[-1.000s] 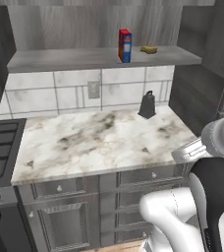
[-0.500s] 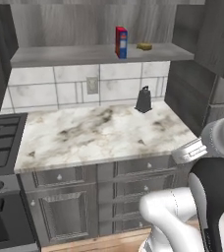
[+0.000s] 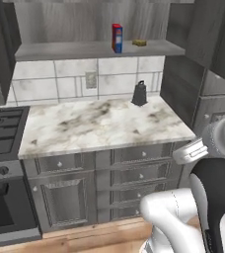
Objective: Pick the boxed food and boxed food from the counter and place them in the cabinets closest to them.
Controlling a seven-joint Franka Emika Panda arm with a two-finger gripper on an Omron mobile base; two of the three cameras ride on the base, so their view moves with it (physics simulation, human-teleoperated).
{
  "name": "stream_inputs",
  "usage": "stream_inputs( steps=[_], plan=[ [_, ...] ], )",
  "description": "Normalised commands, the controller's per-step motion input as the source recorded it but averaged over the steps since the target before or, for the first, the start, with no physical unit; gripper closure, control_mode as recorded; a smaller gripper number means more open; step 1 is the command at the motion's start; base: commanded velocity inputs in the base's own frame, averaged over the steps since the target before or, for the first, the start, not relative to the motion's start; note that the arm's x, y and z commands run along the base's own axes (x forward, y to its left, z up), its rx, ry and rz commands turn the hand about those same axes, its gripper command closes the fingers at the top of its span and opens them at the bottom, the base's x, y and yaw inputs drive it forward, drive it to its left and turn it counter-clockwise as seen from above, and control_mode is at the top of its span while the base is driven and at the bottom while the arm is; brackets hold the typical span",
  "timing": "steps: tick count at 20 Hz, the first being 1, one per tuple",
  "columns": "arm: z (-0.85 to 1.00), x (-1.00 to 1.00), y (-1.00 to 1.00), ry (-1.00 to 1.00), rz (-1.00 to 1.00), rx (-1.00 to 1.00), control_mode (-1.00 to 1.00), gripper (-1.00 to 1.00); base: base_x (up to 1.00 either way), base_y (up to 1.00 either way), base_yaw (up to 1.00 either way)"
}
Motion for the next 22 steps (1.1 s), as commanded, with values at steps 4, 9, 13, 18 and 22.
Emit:
stream_inputs(
  steps=[4, 9, 13, 18, 22],
  plan=[
    [0.0, 0.0, 0.0, 0.0, 0.0, 0.0, 1.0, -1.0, -0.37, 0.33, 0.0],
    [0.0, 0.0, 0.0, 0.0, 0.0, 0.0, 1.0, -1.0, -0.33, 0.5, 0.0],
    [0.0, 0.0, 0.0, 0.0, 0.0, 0.0, 1.0, -1.0, -0.31, 0.58, 0.0],
    [0.0, 0.0, 0.0, 0.0, 0.0, 0.0, 1.0, -1.0, -0.27, 0.65, 0.0],
    [0.0, 0.0, 0.0, 0.0, 0.0, 0.0, 1.0, -1.0, -0.21, 0.73, 0.0]
  ],
)
